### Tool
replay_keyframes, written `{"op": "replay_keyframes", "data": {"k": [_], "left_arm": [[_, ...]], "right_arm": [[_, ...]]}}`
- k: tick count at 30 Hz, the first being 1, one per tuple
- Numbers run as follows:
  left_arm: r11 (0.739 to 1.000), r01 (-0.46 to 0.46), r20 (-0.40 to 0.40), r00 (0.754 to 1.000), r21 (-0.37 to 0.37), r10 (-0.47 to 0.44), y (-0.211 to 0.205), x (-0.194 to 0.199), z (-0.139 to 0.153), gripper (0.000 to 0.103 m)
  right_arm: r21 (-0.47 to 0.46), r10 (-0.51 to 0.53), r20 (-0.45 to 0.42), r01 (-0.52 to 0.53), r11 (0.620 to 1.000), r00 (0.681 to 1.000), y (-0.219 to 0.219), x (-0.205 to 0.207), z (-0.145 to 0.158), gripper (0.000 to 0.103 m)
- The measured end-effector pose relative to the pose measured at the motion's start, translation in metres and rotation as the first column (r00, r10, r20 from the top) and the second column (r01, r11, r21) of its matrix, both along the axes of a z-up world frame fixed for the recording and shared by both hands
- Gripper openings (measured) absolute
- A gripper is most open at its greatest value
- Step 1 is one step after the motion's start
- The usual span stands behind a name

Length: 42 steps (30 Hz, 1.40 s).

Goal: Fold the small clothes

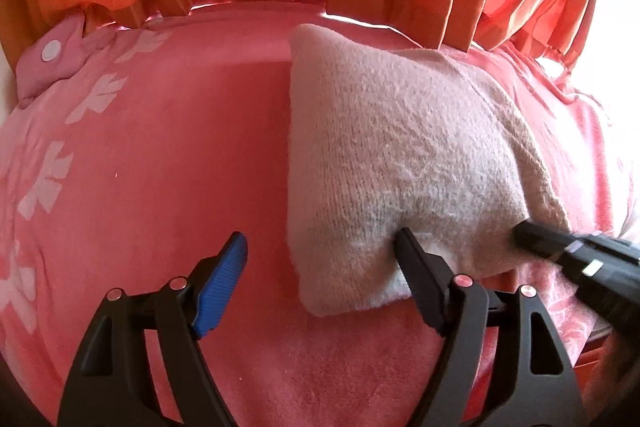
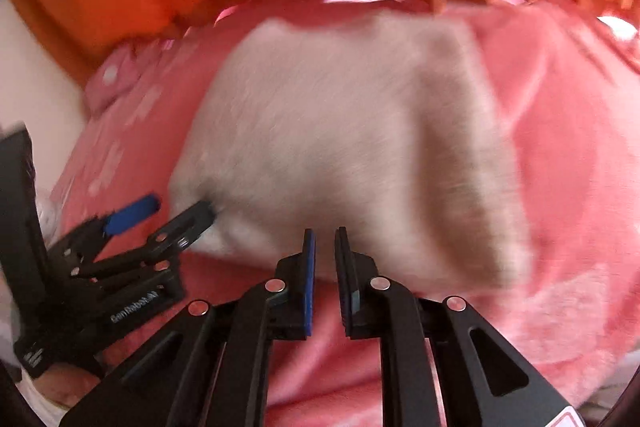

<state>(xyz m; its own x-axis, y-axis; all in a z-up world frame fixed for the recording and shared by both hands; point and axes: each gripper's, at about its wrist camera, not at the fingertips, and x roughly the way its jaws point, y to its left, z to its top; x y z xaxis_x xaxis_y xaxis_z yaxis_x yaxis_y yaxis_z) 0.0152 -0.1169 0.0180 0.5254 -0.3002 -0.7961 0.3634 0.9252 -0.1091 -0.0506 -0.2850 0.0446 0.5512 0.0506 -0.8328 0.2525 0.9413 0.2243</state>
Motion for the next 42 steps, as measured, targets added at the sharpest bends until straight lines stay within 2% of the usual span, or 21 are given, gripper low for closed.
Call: {"op": "replay_keyframes", "data": {"k": [1,2,4,8,12,15,16,17,19,24,25,26,27,29,31,32,35,37,39,41,42], "left_arm": [[1.000,0.000,-0.009,1.000,-0.015,0.000,0.000,0.002,0.001,0.077],[0.999,0.002,-0.018,1.000,-0.037,-0.003,0.001,0.005,0.003,0.082],[0.995,0.001,-0.045,0.999,-0.101,-0.006,0.004,0.015,0.004,0.086],[0.975,-0.018,-0.157,0.987,-0.222,-0.017,0.004,0.045,-0.004,0.091],[0.951,-0.003,-0.240,0.968,-0.310,-0.075,-0.004,0.071,-0.024,0.096],[0.923,0.002,-0.282,0.952,-0.384,-0.119,-0.006,0.083,-0.041,0.098],[0.902,-0.005,-0.293,0.947,-0.432,-0.135,-0.004,0.087,-0.047,0.098],[0.891,-0.002,-0.281,0.949,-0.454,-0.141,-0.002,0.088,-0.047,0.098],[0.886,0.020,-0.269,0.949,-0.463,-0.162,-0.003,0.088,-0.047,0.098],[0.873,0.031,-0.273,0.944,-0.487,-0.185,-0.004,0.090,-0.045,0.098],[0.868,0.034,-0.274,0.942,-0.495,-0.194,-0.003,0.090,-0.045,0.094],[0.855,0.042,-0.274,0.938,-0.517,-0.212,-0.005,0.088,-0.044,0.086],[0.858,0.038,-0.275,0.939,-0.512,-0.206,-0.006,0.088,-0.042,0.085],[0.868,0.051,-0.256,0.945,-0.494,-0.202,-0.007,0.082,-0.036,0.073],[0.872,0.080,-0.225,0.951,-0.484,-0.212,-0.008,0.076,-0.024,0.062],[0.874,0.089,-0.210,0.955,-0.477,-0.212,-0.007,0.073,-0.016,0.059],[0.859,0.135,-0.164,0.956,-0.494,-0.245,-0.009,0.060,0.003,0.059],[0.873,0.162,-0.153,0.954,-0.460,-0.258,-0.016,0.052,0.005,0.059],[0.894,0.162,-0.161,0.955,-0.417,-0.248,-0.023,0.050,-0.004,0.060],[0.915,0.135,-0.206,0.952,-0.379,-0.225,-0.025,0.050,-0.021,0.069],[0.914,0.117,-0.222,0.951,-0.388,-0.216,-0.023,0.053,-0.027,0.073]], "right_arm": [[-0.019,-0.052,0.021,0.052,0.998,0.998,-0.016,-0.005,0.006,0.033],[-0.028,-0.082,0.033,0.083,0.996,0.996,-0.025,-0.002,0.008,0.051],[-0.050,-0.169,0.058,0.172,0.984,0.984,-0.053,-0.002,0.011,0.066],[0.026,-0.212,0.004,0.212,0.977,0.977,-0.092,0.018,-0.012,0.073],[0.234,-0.182,-0.049,0.188,0.954,0.982,-0.107,0.044,-0.050,0.074],[0.317,-0.169,-0.054,0.177,0.932,0.984,-0.102,0.053,-0.064,0.076],[0.343,-0.166,-0.052,0.174,0.923,0.985,-0.100,0.056,-0.068,0.078],[0.362,-0.165,-0.049,0.172,0.916,0.985,-0.097,0.055,-0.070,0.081],[0.366,-0.175,-0.044,0.179,0.913,0.984,-0.094,0.056,-0.070,0.083],[0.357,-0.179,-0.033,0.179,0.917,0.983,-0.092,0.063,-0.071,0.085],[0.352,-0.180,-0.032,0.179,0.919,0.983,-0.092,0.062,-0.070,0.081],[0.352,-0.177,-0.026,0.174,0.919,0.984,-0.090,0.062,-0.069,0.072],[0.345,-0.180,-0.015,0.174,0.922,0.984,-0.088,0.062,-0.066,0.068],[0.313,-0.189,0.007,0.178,0.933,0.982,-0.087,0.054,-0.058,0.043],[0.327,-0.194,0.057,0.165,0.930,0.979,-0.089,0.044,-0.043,0.027],[0.336,-0.202,0.072,0.166,0.927,0.977,-0.089,0.040,-0.037,0.027],[0.285,-0.202,0.128,0.159,0.945,0.971,-0.085,0.028,-0.012,0.027],[0.242,-0.206,0.129,0.170,0.955,0.970,-0.084,0.021,-0.007,0.027],[0.251,-0.210,0.075,0.186,0.950,0.975,-0.088,0.021,-0.024,0.028],[0.285,-0.220,0.022,0.205,0.936,0.975,-0.092,0.022,-0.047,0.038],[0.314,-0.222,0.028,0.203,0.928,0.975,-0.094,0.021,-0.051,0.042]]}}
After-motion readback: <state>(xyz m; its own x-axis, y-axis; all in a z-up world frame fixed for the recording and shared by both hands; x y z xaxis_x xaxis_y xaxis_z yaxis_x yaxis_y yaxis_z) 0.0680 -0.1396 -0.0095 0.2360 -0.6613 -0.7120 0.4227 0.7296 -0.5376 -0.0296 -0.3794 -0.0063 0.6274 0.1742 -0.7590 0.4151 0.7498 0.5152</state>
